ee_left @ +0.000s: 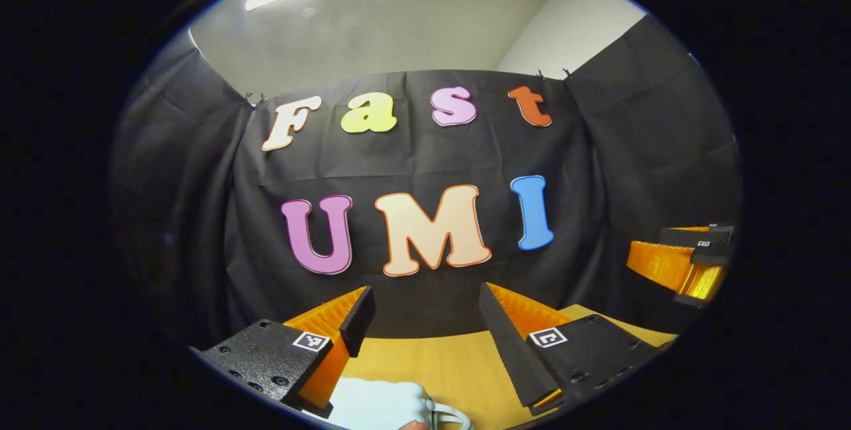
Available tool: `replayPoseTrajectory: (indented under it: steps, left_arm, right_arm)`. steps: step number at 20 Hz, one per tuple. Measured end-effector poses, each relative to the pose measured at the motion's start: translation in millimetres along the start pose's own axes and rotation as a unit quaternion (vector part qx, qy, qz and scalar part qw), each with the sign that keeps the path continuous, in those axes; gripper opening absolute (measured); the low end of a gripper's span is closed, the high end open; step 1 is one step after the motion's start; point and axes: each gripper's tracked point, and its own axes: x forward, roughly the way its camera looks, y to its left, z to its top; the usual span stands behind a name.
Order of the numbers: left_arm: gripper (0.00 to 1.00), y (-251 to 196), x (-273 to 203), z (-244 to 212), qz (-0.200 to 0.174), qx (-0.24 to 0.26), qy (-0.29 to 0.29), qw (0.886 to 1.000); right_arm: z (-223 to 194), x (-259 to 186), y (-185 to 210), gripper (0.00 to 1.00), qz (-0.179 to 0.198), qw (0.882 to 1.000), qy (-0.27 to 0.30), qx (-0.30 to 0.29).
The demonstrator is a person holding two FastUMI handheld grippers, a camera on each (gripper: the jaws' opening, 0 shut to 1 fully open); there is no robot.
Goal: First open the suitcase, pack the skin care products into it, and then close the suitcase.
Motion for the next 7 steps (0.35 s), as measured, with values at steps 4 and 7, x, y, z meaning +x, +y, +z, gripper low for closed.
replayPoseTrajectory:
  steps: [4, 7]
  left_arm:
    - [0.95, -2.2, 1.1, 5.3, -0.007, 0.005, -0.001, 1.0]
    - [0.94, -3.3, -0.8, 7.8, -0.014, 0.008, -0.005, 1.0]
  right_arm:
    - [3.7, -8.7, 4.1, 0.98, -0.001, 1.0, -0.005, -0.003]
    - [10.2, -12.2, 3.8, 0.98, -0.005, 1.0, -0.013, -0.009]
